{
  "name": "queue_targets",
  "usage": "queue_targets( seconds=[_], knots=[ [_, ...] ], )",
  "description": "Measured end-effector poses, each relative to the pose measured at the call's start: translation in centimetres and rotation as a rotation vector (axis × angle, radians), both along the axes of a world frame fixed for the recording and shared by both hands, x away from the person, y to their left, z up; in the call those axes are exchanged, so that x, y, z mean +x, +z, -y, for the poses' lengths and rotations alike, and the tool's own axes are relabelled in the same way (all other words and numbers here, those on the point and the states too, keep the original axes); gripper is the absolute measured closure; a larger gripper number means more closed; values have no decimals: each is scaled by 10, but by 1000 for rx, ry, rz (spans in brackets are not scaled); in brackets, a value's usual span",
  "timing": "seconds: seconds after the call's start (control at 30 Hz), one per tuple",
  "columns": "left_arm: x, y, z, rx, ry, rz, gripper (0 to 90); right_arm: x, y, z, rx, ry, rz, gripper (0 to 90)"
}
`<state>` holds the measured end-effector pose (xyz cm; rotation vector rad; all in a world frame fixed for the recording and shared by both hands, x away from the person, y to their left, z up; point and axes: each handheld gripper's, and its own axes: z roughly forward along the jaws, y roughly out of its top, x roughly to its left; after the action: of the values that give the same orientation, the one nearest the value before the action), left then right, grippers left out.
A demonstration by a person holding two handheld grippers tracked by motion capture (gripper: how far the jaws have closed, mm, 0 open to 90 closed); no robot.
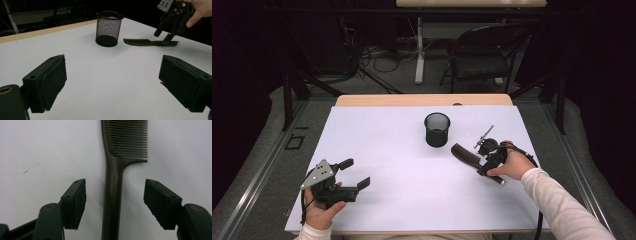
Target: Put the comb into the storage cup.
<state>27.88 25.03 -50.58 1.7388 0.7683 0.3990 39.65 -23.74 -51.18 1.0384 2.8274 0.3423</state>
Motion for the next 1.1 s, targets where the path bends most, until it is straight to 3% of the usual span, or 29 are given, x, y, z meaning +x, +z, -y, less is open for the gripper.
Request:
queue_targets(
  seconds=[0.07,0.13,0.17,0.27,0.43,0.47,0.57,0.67,0.73,0.87,1.0,1.03,1.1],
  knots=[
    [0,0,0,0,0,0,78,0,-3,-1,-1,-9,-9,359],
    [0,0,0,0,0,0,78,2,1,-2,-71,11,-33,365],
    [0,0,0,0,0,0,78,0,-4,-3,-26,-13,-3,393],
    [0,0,0,1,-1,1,78,1,-4,-3,-19,-19,2,403],
    [0,0,0,0,-4,-2,78,3,-3,-2,-58,-33,-21,427],
    [0,0,0,0,-2,-1,78,2,-5,-2,-27,-49,-10,430],
    [0,0,0,2,-3,-1,77,2,-4,-1,-41,-52,-36,463],
    [0,0,0,3,-2,0,78,4,-3,0,-59,-32,-46,513],
    [0,0,0,3,-2,-1,78,2,-8,0,-26,-40,-32,539],
    [0,0,0,3,-5,-2,78,2,-9,1,-60,-35,-59,567],
    [0,0,0,3,-7,-3,83,2,-12,2,-52,-31,-69,598],
    [0,0,0,4,-7,-3,83,3,-10,1,-79,-24,-91,604],
    [0,0,0,3,-7,-4,83,3,-12,2,-71,-20,-78,616]
  ],
)
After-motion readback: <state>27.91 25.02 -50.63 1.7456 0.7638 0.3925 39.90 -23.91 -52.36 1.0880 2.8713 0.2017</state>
